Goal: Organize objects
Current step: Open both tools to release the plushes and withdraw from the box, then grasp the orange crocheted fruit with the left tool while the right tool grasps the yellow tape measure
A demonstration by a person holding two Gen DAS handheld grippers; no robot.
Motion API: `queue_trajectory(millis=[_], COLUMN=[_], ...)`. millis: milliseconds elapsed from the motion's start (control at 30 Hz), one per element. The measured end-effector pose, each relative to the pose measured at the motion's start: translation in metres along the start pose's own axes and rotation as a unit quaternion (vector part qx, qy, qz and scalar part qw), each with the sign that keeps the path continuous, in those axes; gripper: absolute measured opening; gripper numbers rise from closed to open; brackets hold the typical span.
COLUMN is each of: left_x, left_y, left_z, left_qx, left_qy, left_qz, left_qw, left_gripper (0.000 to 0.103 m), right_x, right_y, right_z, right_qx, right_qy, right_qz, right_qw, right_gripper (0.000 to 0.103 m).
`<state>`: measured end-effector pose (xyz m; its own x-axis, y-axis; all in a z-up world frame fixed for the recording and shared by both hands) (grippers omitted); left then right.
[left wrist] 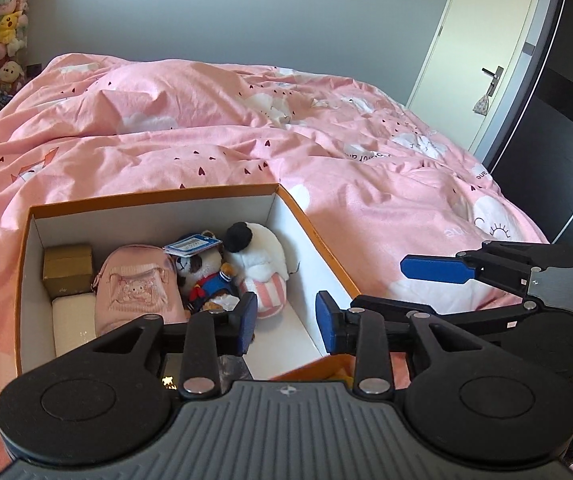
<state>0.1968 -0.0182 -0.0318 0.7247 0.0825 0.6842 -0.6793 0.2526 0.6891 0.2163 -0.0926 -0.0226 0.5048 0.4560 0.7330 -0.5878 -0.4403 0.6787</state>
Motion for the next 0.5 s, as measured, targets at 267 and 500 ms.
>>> queue_trajectory(millis=[267,500], left_x=[-0.042,-0.072], left_y=[-0.006,-0.028], left_z=[0.01,0.012], left_qx=[-0.011,-0.038], left_qy=[-0.006,0.026], left_qz=[-0.03,-0.071], left_qw=[0.9995,0.9965], left_gripper=[0.043,0.043], right_x=[-0.053,-0.091], right_y=[0.012,-0.001], right_z=[0.014,0.026], right_qx=[-0.035,-0.046], right_qy=[-0.052,-0.107], right_qz=[-0.013,-0.051], right_qw=[0.998,0.992], right_gripper=[0.067,0.075])
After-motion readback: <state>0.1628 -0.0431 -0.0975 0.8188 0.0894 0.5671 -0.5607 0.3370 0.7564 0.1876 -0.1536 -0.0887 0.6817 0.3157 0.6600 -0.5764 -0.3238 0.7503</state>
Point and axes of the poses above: each gripper's, at about its wrist camera, not at the fingertips, and y roughly against the way its jaws point, z to its right, x to its top, the point moved 9 cm from there along -y, roughly the way its jaws point, and after that the axes turned 3 degrees about -z, right-handed, at the moved point
